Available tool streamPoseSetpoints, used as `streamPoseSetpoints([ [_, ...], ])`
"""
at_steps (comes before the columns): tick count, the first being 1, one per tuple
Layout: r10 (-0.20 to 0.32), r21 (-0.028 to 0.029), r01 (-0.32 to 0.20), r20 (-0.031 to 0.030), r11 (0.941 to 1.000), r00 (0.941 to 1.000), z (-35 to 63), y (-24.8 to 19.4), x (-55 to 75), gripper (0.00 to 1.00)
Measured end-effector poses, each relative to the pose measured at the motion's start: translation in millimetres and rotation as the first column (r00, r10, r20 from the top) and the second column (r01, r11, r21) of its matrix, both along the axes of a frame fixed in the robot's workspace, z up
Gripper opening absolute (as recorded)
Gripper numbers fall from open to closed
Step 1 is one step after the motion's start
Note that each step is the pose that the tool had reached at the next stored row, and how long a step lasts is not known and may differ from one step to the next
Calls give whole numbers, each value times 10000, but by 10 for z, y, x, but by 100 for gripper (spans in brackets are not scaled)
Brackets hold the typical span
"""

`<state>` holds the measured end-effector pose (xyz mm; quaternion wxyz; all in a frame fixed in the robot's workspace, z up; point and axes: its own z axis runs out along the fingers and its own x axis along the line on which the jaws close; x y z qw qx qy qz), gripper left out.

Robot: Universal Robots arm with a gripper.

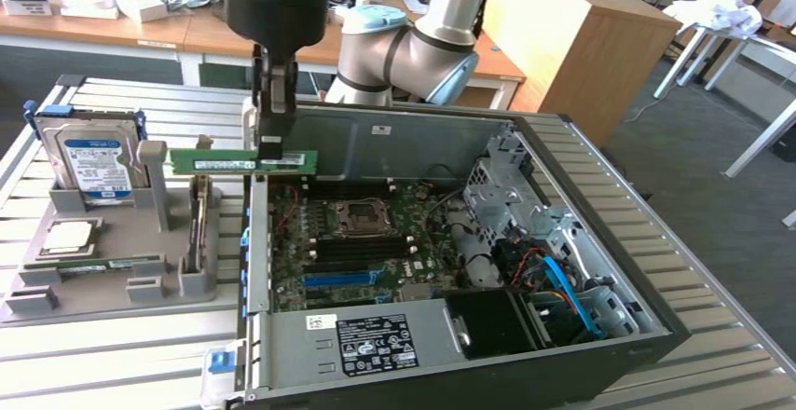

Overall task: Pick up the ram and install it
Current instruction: 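Pick up the ram and move it above insertion slot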

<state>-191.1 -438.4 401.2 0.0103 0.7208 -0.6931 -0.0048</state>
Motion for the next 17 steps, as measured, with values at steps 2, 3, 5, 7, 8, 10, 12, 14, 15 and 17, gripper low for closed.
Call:
streamPoseSetpoints([
  [2, 0, -1, 0, -4, 10000, 10000, 0, 0, 18, 12],
  [3, 1, 0, -1, -7, 10000, 10000, 0, 0, 31, 12],
  [5, 0, -1, 0, -17, 10000, 10000, 0, 0, 61, 12],
  [7, 1, 0, -1, -29, 10000, 10000, 0, 0, 90, 12],
  [8, 1, 0, -1, -35, 10000, 10000, 0, -1, 105, 12],
  [10, -1, 0, 1, -47, 10000, 10000, 0, -1, 136, 12],
  [12, 0, -1, 0, -61, 10000, 10000, 0, -1, 169, 12],
  [14, 0, -1, 0, -76, 10000, 10000, 0, -1, 204, 12],
  [15, 0, -1, 0, -84, 10000, 10000, 0, -1, 224, 12],
  [17, 1, -1, -1, -101, 10000, 9999, 0, -1, 261, 12],
])
